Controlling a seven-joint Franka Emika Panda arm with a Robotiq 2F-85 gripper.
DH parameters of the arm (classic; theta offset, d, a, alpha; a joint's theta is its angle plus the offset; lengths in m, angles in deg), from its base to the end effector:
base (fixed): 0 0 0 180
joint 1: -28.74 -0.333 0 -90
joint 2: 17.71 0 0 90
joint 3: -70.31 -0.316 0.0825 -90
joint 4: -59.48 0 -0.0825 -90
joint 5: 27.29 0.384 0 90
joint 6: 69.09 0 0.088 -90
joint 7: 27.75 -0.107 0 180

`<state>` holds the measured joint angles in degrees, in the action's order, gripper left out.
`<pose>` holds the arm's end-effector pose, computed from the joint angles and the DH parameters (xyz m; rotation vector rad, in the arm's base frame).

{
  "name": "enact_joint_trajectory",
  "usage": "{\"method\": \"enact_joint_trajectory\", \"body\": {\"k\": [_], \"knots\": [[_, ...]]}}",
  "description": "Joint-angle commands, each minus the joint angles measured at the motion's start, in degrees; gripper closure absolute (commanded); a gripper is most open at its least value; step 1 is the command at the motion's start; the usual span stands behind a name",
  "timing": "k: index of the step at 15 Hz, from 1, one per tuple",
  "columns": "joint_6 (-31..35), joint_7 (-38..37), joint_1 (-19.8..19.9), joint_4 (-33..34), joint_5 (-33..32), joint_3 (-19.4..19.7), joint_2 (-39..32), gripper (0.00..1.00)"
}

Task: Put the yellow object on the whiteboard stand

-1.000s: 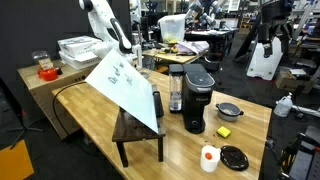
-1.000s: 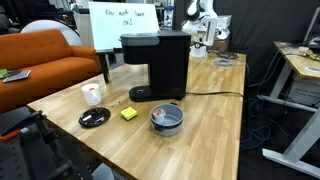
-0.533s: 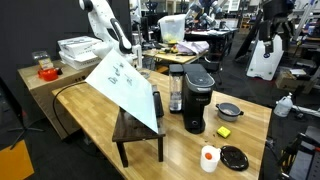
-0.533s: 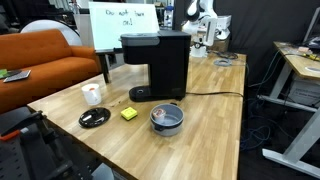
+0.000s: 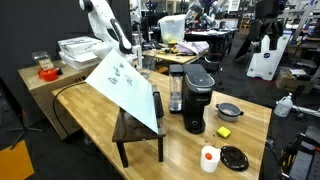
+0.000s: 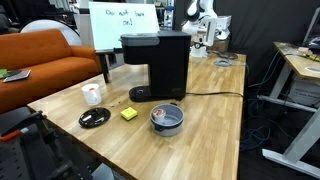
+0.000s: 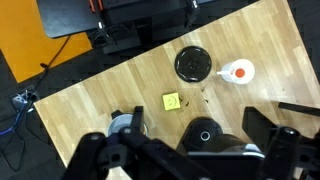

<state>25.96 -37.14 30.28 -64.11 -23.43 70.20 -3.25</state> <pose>0.4502 -0.0045 0.4867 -3.0535 0.3113 0.3851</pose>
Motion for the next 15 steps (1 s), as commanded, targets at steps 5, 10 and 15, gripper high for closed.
{"method": "enact_joint_trajectory", "body": {"k": [5,10,15], "knots": [[5.91,0.02,-1.61,-2.88,-0.07,-1.07,-2.38,0.00],[5.85,0.02,-1.57,-2.61,-0.07,-1.02,-2.05,0.00],[6.51,1.74,-1.56,-3.16,-0.90,-0.87,-1.64,0.00]]}}
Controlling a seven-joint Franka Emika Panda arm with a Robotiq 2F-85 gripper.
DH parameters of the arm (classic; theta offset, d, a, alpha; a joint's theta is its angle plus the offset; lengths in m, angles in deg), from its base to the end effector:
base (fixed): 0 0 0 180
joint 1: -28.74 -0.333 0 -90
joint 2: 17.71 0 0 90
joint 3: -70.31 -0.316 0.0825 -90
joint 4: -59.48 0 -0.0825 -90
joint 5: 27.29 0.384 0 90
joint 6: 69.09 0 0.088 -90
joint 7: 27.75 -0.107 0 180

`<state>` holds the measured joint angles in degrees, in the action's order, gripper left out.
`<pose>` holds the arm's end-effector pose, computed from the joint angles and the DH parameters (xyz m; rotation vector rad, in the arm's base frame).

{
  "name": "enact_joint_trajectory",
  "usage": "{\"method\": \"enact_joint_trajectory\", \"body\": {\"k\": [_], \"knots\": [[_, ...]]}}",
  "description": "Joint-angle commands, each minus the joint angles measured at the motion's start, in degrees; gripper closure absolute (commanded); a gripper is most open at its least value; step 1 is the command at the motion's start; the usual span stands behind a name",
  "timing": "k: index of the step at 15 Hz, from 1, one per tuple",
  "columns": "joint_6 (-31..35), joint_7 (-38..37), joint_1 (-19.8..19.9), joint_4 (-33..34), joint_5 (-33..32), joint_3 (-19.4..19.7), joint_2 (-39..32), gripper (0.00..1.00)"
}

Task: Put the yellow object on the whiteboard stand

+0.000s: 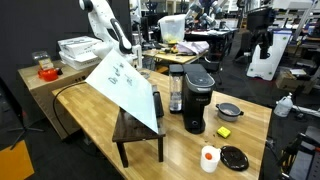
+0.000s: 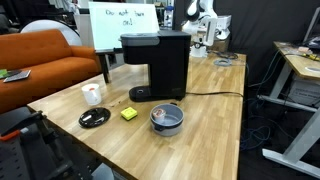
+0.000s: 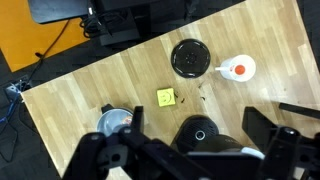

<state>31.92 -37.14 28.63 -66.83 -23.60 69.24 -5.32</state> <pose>0.4590 0.0154 0.4552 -3.0743 0.2521 0.3557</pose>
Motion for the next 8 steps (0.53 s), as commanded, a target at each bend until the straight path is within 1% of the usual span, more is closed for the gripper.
{"method": "enact_joint_trajectory", "body": {"k": [1,5,8], "knots": [[0.65,3.07,0.01,-0.86,-0.74,0.23,0.55,0.00],[1.11,10.98,-0.20,-4.83,0.22,1.13,0.23,0.00],[2.23,15.32,-0.23,-8.51,2.03,1.85,-1.73,0.00]]}}
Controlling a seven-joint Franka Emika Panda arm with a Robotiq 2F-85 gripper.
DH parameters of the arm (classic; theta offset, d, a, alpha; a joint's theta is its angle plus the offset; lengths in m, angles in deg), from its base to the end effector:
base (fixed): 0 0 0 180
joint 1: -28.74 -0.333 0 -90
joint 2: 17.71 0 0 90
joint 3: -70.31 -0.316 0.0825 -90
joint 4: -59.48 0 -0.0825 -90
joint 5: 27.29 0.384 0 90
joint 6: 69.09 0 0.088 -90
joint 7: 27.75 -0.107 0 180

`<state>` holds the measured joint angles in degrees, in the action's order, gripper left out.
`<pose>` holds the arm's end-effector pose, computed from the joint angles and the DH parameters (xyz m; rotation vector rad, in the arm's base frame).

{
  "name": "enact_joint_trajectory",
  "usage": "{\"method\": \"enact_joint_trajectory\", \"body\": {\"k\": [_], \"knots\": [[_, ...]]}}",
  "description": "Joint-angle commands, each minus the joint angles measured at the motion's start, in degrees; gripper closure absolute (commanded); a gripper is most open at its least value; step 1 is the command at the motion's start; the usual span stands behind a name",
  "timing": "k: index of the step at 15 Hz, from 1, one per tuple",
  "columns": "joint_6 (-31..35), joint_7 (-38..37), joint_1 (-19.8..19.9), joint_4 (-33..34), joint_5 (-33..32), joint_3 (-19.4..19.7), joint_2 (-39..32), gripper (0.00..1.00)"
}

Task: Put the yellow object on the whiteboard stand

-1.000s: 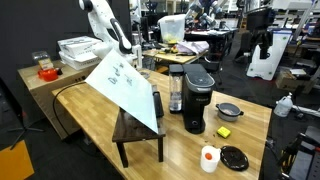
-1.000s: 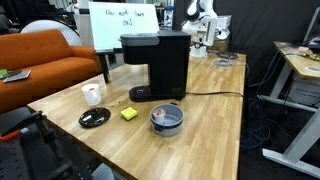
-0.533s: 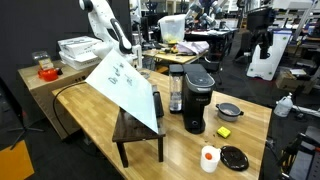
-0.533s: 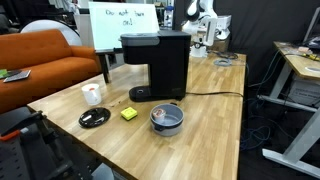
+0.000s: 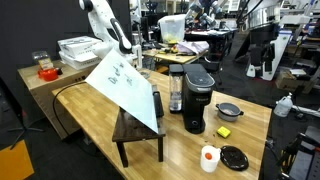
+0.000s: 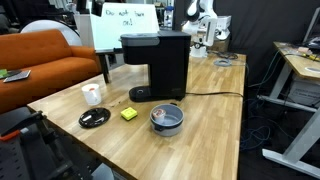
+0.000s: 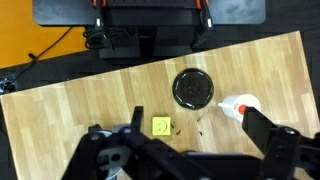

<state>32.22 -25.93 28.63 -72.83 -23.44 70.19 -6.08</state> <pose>0.4371 0.0077 0.4042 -3.0310 -0.0170 0.5159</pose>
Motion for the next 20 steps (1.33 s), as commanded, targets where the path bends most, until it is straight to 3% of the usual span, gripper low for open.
{"method": "enact_joint_trajectory", "body": {"k": [1,4,14,20], "knots": [[2.73,5.51,-0.29,-3.58,2.83,1.09,-2.02,0.00],[4.24,8.03,-0.27,-4.93,4.75,1.03,-6.16,0.00],[4.05,6.81,-0.07,-4.90,3.50,0.51,-6.57,0.00],[12.28,15.50,-0.80,-4.90,13.79,0.52,-9.86,0.00]]}}
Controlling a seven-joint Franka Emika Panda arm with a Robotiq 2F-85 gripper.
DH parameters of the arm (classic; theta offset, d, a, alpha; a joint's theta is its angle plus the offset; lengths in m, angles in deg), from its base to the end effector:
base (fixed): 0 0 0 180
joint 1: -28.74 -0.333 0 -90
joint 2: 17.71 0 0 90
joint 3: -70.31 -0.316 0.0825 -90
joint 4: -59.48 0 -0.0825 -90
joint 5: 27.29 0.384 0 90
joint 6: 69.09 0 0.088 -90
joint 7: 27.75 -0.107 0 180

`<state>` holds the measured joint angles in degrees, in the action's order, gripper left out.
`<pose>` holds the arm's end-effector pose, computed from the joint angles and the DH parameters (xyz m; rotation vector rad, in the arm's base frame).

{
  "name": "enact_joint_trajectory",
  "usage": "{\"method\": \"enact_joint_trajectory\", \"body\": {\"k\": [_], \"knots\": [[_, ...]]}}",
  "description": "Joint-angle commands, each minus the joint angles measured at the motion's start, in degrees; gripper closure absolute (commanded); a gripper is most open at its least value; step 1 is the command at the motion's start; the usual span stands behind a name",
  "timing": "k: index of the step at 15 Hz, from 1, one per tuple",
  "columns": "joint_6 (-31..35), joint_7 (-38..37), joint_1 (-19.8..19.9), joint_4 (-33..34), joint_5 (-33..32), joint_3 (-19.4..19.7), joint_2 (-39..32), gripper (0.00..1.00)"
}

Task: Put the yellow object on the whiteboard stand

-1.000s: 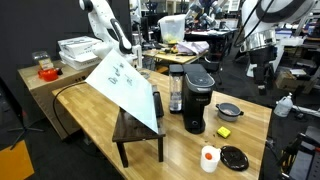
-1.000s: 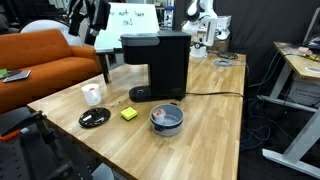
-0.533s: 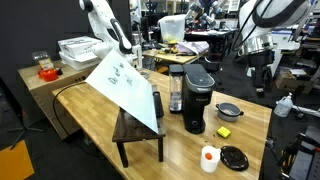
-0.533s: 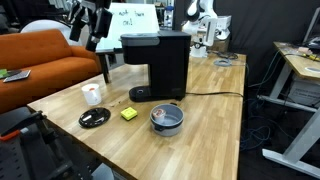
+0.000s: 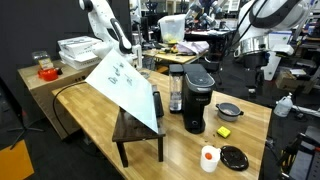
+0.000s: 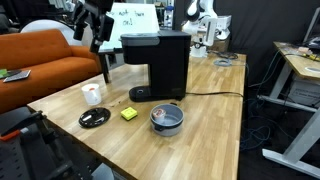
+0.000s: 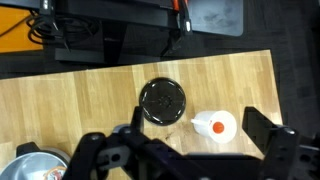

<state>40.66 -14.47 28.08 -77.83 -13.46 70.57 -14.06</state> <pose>0.4353 0.0200 0.3162 -2.8316 -0.1541 0.5619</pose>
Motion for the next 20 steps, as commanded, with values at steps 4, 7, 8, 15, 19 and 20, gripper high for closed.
{"method": "enact_joint_trajectory", "body": {"k": [4,7,8,15,19,20], "knots": [[7.02,5.73,-0.40,0.54,2.82,-0.47,-6.43,0.00],[7.04,5.08,-0.13,0.13,2.93,-0.68,-7.09,0.00],[7.27,5.14,-0.10,0.23,2.88,-0.76,-7.65,0.00],[9.12,3.36,-0.45,0.45,1.35,-0.92,-7.15,0.00],[15.52,1.66,-0.75,1.39,-2.14,-1.46,-10.97,0.00],[16.99,2.17,-0.64,1.53,-1.31,-1.70,-12.51,0.00]]}}
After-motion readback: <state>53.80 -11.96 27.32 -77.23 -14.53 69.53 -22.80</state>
